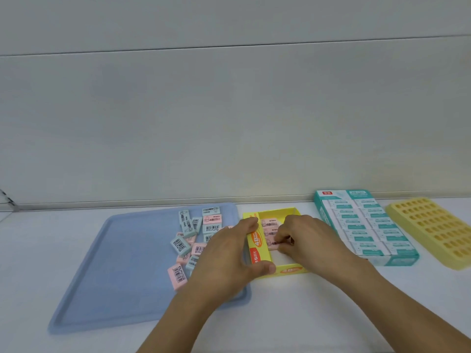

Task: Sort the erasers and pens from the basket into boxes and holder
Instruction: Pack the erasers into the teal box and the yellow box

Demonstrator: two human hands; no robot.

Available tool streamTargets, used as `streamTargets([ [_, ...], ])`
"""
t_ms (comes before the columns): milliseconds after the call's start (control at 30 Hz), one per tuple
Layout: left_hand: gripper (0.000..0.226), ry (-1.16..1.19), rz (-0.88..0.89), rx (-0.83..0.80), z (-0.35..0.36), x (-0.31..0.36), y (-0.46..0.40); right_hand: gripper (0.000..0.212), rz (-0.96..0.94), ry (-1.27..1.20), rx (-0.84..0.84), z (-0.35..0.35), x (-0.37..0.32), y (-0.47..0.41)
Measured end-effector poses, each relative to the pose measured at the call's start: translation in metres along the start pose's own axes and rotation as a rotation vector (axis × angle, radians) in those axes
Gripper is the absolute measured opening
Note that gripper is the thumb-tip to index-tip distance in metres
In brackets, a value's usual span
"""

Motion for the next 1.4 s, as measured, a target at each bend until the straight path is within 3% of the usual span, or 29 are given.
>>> streamTargets([
  [200,0.087,-0.01,0.019,0.016,-0.001,0.003,-0.001,0.016,-0.015,-0.051,0.046,0.001,0.004,-0.003],
  [300,0.073,0.138,0.043,0.03,-0.005,-0.001,0.003,0.025,-0.035,-0.039,0.064,-0.002,0.0,-0.003],
  [367,0.054,0.25,0.035,0.195,-0.028,-0.016,0.006,0.028,-0.038,-0.068,0.135,-0.013,-0.004,-0.007],
  [433,0.039,0.214,-0.033,0.414,-0.059,-0.044,0.004,0.023,-0.052,-0.137,0.215,-0.026,-0.012,-0.016],
  [500,0.033,0.136,-0.174,0.522,-0.086,-0.076,-0.006,0.017,-0.091,-0.182,0.253,-0.035,-0.028,-0.034],
  [600,0.046,-0.11,-0.461,0.316,-0.093,-0.11,-0.031,0.017,-0.159,-0.179,0.194,-0.032,-0.06,-0.071],
  [700,0.052,-0.226,-0.523,0.154,-0.087,-0.115,-0.043,0.02,-0.213,-0.17,0.097,-0.018,-0.09,-0.105],
  [833,0.043,-0.033,-0.529,0.168,-0.089,-0.137,-0.044,0.02,-0.206,-0.123,0.014,-0.001,-0.12,-0.139],
  [933,0.027,0.223,-0.512,0.248,-0.09,-0.16,-0.037,0.038,-0.129,-0.034,0.02,0.004,-0.134,-0.15],
  [1033,0.012,0.384,-0.481,0.354,-0.097,-0.174,-0.027,0.037,-0.104,0.022,-0.025,0.013,-0.148,-0.155],
  [1167,0.01,0.572,-0.437,0.434,-0.106,-0.17,-0.012,0.03,-0.13,-0.019,-0.039,0.02,-0.163,-0.158],
  [1267,0.012,0.666,-0.377,0.433,-0.113,-0.155,0.0,0.025,-0.165,-0.124,0.035,0.003,-0.155,-0.147],
  [1400,0.012,0.705,-0.277,0.339,-0.113,-0.12,0.004,0.015,-0.114,-0.326,0.214,-0.043,-0.081,-0.106],
])
Point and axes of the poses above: each hand's wrist, its own y-axis away from the middle knuckle, its own z-axis out of the palm, x = y × z, the point moved 7 cm from there along -y, towards the middle knuckle, and after that the axes turned 6 degrees about -z, right-handed, at the moved point
